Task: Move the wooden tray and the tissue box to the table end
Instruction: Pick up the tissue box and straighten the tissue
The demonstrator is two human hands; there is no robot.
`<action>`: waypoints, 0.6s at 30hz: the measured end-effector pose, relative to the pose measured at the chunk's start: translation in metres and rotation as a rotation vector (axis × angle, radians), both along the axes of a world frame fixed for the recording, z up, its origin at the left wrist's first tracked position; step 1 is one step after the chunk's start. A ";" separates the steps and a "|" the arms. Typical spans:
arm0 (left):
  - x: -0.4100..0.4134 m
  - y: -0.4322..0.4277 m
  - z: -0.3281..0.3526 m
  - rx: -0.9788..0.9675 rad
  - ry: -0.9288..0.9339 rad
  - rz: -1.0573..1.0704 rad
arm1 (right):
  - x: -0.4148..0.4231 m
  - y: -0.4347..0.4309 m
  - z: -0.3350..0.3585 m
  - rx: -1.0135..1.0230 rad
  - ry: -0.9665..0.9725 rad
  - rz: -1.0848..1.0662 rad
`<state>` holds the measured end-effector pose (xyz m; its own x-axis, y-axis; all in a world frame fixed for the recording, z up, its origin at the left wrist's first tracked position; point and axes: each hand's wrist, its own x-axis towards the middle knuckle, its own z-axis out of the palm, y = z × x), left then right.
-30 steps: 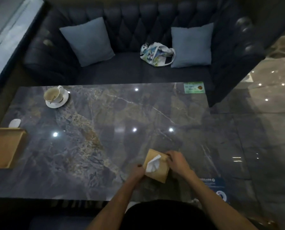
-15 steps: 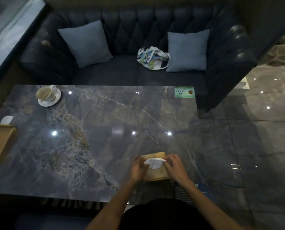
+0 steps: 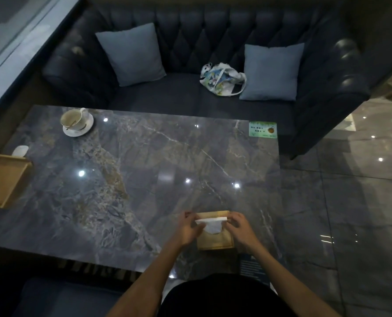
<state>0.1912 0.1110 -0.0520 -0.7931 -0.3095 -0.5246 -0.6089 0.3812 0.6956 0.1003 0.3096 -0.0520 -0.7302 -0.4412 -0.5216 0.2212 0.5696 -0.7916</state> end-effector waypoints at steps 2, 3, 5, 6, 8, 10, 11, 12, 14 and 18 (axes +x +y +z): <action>0.001 0.000 -0.011 0.016 -0.008 0.046 | -0.001 0.000 -0.003 0.020 -0.011 -0.048; 0.001 0.000 -0.016 0.015 -0.013 0.067 | -0.002 0.000 -0.004 0.027 0.001 -0.051; -0.001 0.002 -0.009 0.008 -0.040 0.088 | -0.005 -0.002 -0.004 0.044 0.009 -0.035; -0.003 0.003 -0.009 0.000 -0.068 0.082 | -0.007 -0.003 -0.005 0.053 0.008 -0.027; -0.008 0.005 -0.009 -0.021 -0.113 0.084 | -0.008 -0.004 -0.006 0.070 0.003 -0.018; -0.016 0.007 -0.002 -0.056 -0.149 0.115 | -0.010 -0.005 -0.004 0.079 0.021 -0.014; -0.019 0.008 0.000 -0.058 -0.150 0.123 | -0.010 -0.005 -0.003 0.070 0.010 -0.019; -0.022 0.009 0.002 -0.059 -0.154 0.128 | -0.009 -0.004 -0.003 0.035 -0.009 -0.032; -0.022 0.010 0.003 -0.050 -0.145 0.134 | -0.008 -0.001 -0.004 -0.029 -0.031 -0.009; -0.021 0.011 0.005 -0.032 -0.152 0.147 | -0.009 -0.004 -0.008 0.050 -0.046 -0.005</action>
<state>0.1700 0.1222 -0.0471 -0.6504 -0.4346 -0.6230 -0.7568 0.3004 0.5805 0.0917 0.3059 -0.0599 -0.7070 -0.4102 -0.5760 0.2597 0.6070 -0.7511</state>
